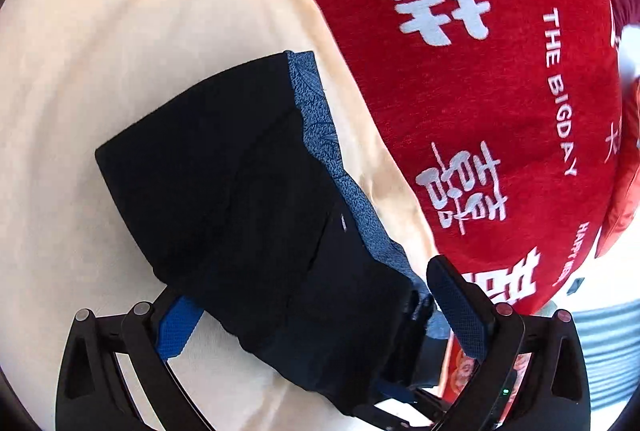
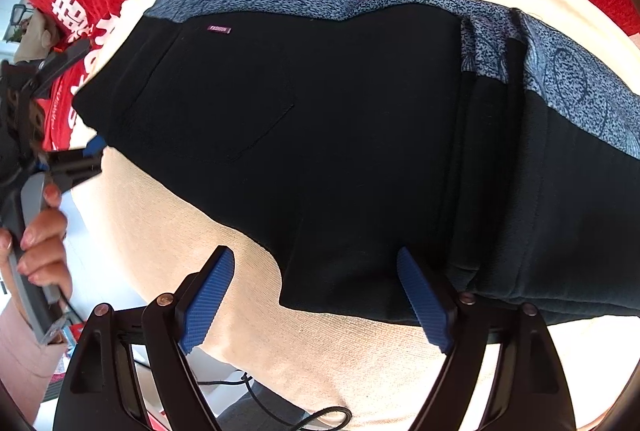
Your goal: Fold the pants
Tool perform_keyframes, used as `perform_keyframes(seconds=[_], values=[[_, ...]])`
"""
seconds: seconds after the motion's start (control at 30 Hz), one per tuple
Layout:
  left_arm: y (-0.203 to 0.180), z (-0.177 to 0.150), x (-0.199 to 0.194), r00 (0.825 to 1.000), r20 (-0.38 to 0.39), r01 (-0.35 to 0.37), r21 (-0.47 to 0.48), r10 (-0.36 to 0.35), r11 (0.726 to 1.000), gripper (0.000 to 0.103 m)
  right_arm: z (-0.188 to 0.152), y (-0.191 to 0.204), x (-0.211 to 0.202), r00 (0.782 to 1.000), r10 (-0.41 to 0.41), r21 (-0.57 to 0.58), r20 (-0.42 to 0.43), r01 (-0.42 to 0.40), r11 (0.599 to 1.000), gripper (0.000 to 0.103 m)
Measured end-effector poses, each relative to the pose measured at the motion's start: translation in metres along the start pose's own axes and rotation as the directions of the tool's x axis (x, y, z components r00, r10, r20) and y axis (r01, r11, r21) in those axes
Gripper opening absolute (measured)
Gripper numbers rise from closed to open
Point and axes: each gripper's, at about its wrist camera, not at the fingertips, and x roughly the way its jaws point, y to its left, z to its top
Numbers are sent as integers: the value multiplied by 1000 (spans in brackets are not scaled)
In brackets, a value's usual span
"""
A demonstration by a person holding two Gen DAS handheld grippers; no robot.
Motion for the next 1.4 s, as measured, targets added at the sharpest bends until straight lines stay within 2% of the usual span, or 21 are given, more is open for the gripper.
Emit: perform_keyframes(seconds=[0.1, 0.2, 0.27, 0.33, 0.37, 0.4, 0.47, 0.5, 0.57, 0.63, 0.7, 0.77, 0.83, 0.9, 1.0, 1.1, 1.2, 1.27, 1.3, 1.33, 1.4], values=[[13, 4, 22, 994, -56, -95, -24, 93, 995, 103, 1, -2, 0, 1000, 3, -2, -4, -3, 1000, 86], [7, 5, 23, 992, -24, -126, -41, 125, 991, 101, 3, -6, -3, 1000, 15, 5, -7, -15, 1000, 86], [-4, 3, 25, 972, 3, -235, -9, 235, 972, 87, 5, -9, -10, 999, 39, 23, -9, -38, 999, 86], [-16, -1, 27, 942, 28, -336, 69, 334, 939, 50, 10, -15, -23, 998, 59, 41, 17, -60, 997, 86], [-25, -3, 31, 909, 40, -416, 143, 415, 898, 44, 15, -18, -34, 996, 74, 51, 44, -76, 996, 85], [-32, -6, 34, 889, 59, -456, 205, 454, 866, 41, 19, -20, -42, 995, 83, 58, 61, -86, 995, 85], [-56, -20, 39, 843, 148, -532, 368, 517, 762, 39, 36, -24, -61, 988, 116, 74, 98, -123, 990, 85], [-70, -31, 44, 811, 211, -574, 461, 545, 677, 37, 45, -24, -67, 986, 134, 75, 103, -142, 987, 85], [-93, -57, 52, 770, 317, -617, 591, 554, 520, 37, 70, -16, -78, 974, 202, 58, 103, -208, 976, 86], [-105, -77, 56, 749, 381, -633, 656, 542, 412, 37, 95, 0, -82, 962, 261, 16, 74, -263, 965, 86], [-110, -87, 58, 737, 416, -640, 683, 534, 352, 37, 122, 25, -79, 954, 301, -47, 15, -300, 953, 86], [-112, -90, 61, 728, 430, -646, 691, 534, 324, 37, 147, 58, -69, 947, 314, -109, -64, -320, 941, 86], [-112, -88, 62, 725, 430, -648, 691, 538, 321, 37, 163, 89, -58, 939, 315, -166, -137, -336, 927, 86], [-110, -85, 59, 722, 431, -650, 691, 541, 316, 37, 176, 122, -44, 937, 289, -224, -196, -330, 917, 86], [-108, -87, 60, 712, 448, -655, 702, 541, 280, 37, 184, 159, -21, 930, 234, -283, -284, -314, 906, 86], [-108, -90, 60, 705, 459, -660, 704, 541, 262, 37, 190, 182, 9, 907, 152, -305, -394, -285, 909, 87], [-110, -90, 61, 698, 467, -667, 701, 543, 254, 37, 186, 187, 33, 906, 22, -355, -422, -188, 916, 86], [-112, -92, 60, 696, 469, -668, 700, 543, 252, 37, 183, 181, 35, 914, -1, -375, -405, -165, 912, 57], [-112, -90, 62, 693, 463, -669, 698, 552, 255, 37, 181, 177, 31, 921, 3, -378, -390, -163, 911, 31], [-111, -91, 61, 692, 452, -667, 698, 562, 260, 37, 181, 173, 26, 929, 14, -378, -371, -164, 911, 22], [-114, -94, 59, 707, 439, -654, 704, 555, 276, 37, 176, 161, 13, 941, 52, -366, -334, -180, 913, 20]])
